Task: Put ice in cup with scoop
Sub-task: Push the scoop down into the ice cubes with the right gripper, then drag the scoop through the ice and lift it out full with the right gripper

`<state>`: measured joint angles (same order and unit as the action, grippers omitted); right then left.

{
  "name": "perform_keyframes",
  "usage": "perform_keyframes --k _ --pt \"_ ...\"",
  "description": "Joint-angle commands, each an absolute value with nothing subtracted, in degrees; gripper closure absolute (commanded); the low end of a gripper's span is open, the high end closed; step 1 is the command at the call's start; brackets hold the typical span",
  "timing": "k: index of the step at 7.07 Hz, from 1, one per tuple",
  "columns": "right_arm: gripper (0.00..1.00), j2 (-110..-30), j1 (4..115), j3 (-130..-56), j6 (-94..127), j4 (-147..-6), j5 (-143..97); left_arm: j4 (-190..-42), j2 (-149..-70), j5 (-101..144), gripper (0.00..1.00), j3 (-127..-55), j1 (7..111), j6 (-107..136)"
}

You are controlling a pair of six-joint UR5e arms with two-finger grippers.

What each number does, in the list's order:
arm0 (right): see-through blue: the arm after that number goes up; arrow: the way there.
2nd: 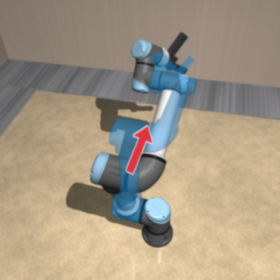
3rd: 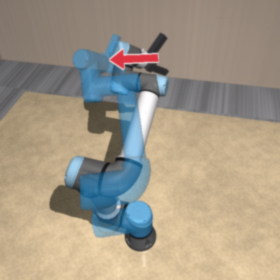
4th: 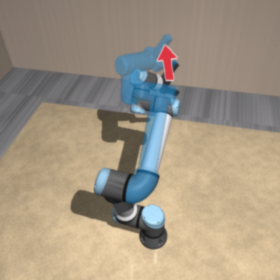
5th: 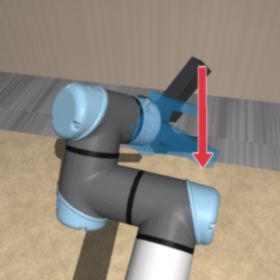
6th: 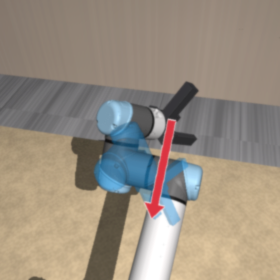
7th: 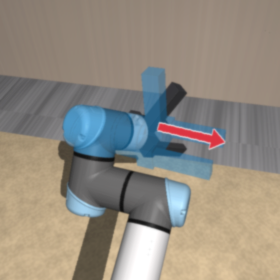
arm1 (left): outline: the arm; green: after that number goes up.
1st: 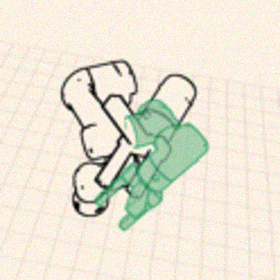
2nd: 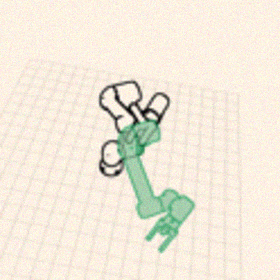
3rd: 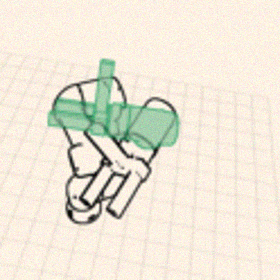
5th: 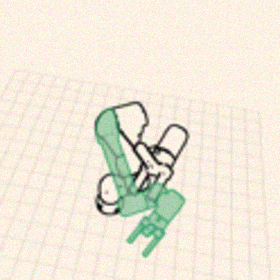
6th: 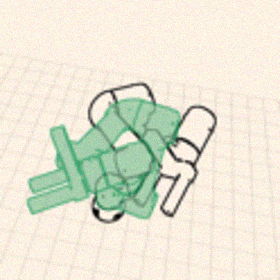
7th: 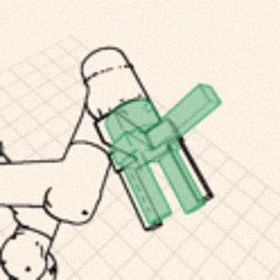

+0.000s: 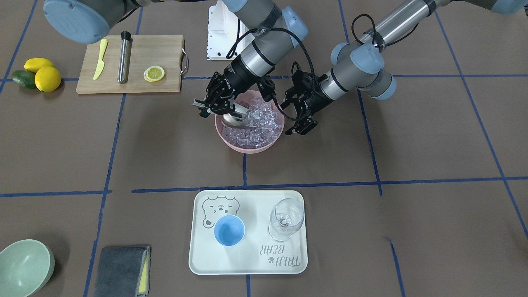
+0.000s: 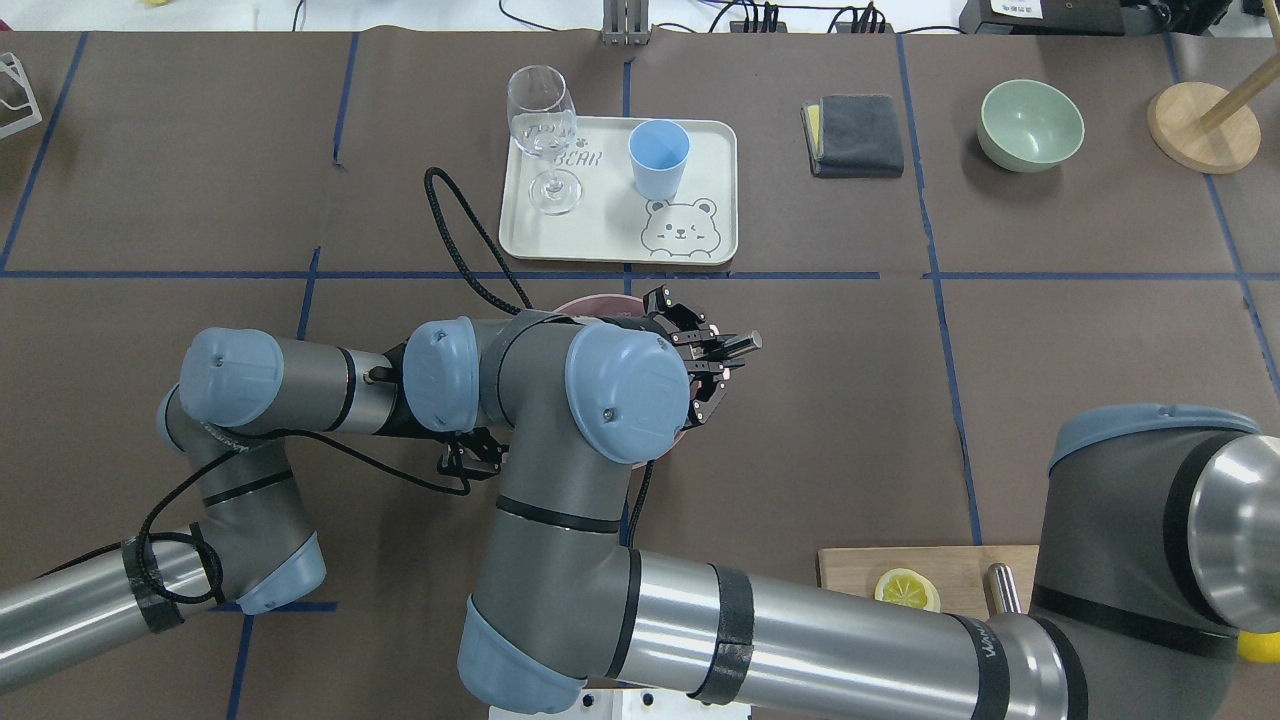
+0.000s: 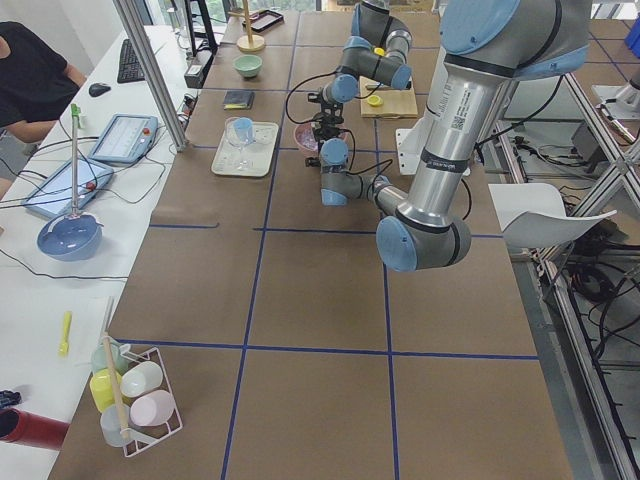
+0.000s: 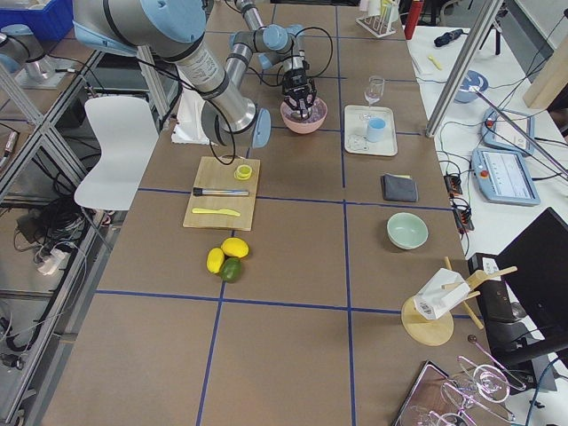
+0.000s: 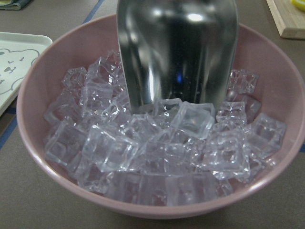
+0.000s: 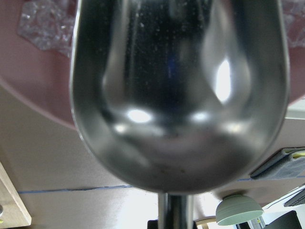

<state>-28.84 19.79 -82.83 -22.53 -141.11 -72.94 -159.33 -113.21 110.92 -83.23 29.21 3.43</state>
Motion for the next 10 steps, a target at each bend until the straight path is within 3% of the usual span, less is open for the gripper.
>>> perform_keyframes --k 1,3,6,10 --pt "1.00 -30.58 19.86 -82.88 -22.94 -136.44 -73.04 -159.35 -113.20 110.92 0.00 -83.23 29.18 3.43" --pt "1.00 -34.43 20.30 -84.45 -23.46 -130.90 -73.21 -159.35 -113.20 110.92 0.00 -83.23 29.18 3.43" --pt "1.00 -43.74 23.73 -94.11 -26.37 -123.25 -79.01 -159.35 -113.20 110.92 0.00 -83.23 29.18 3.34" --pt "1.00 -47.44 26.18 -94.22 -26.28 -113.34 -87.06 -159.43 -113.20 110.92 0.00 -83.32 29.35 3.34"
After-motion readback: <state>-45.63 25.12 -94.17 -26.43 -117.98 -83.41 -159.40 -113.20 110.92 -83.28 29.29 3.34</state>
